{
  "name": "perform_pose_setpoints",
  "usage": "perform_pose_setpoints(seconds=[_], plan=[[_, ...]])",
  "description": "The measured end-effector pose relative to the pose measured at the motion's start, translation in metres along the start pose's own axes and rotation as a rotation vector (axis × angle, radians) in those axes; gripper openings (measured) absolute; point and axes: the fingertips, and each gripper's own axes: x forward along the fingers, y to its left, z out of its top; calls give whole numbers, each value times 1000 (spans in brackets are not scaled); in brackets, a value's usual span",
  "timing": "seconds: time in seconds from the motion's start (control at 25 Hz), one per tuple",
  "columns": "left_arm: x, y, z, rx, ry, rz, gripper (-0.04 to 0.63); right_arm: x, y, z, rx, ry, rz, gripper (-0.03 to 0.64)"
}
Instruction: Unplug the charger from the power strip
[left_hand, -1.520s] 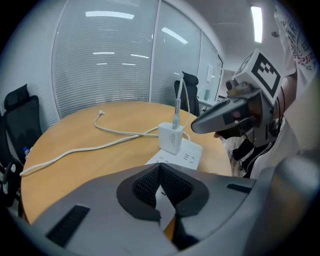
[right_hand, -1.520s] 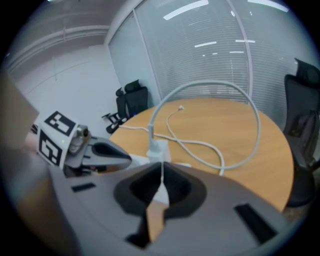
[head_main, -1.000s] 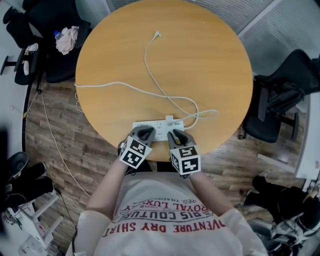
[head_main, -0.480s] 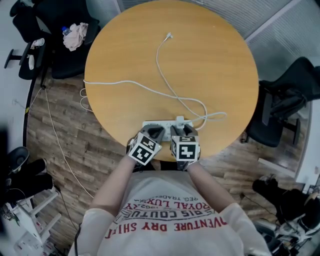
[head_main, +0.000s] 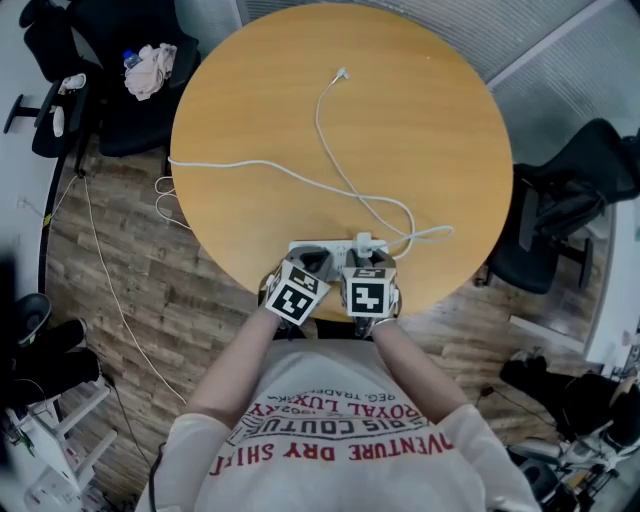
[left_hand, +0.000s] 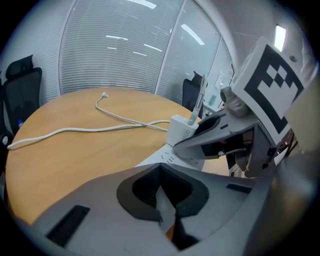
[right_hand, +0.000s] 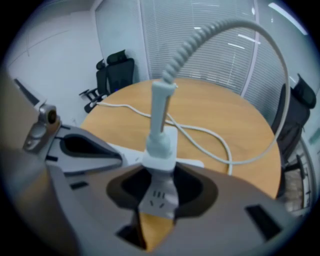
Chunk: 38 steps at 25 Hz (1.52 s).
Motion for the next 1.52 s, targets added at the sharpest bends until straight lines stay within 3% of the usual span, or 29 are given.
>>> perform_pose_setpoints(seconds=[0.44,0.6,0.88,1.0,1.2,1.36,1.52], plan=[[-2,-3,1,29,-5,-11,32,-9,1,-4,-20,-2,-43,156],[-2,-1,0,50,-4,6,32,-24,4,12,-69,-75,-51,154],[0,-2,0,36,6,-26,32,-41,3,12,-89,-100,16,155],[1,1,0,22,8,-25,32,-55,8,19,-104,-150,90,155],[-4,1,1,43,20,-16,32,-83,1,38,-117,-245,110,155],[-22,2,27,106,-53,32,32,-106,-7,58,-119,-339,112,155],[-56,2,78,125,-215,61,32,-129,-7,79,-72,-452,150,153]])
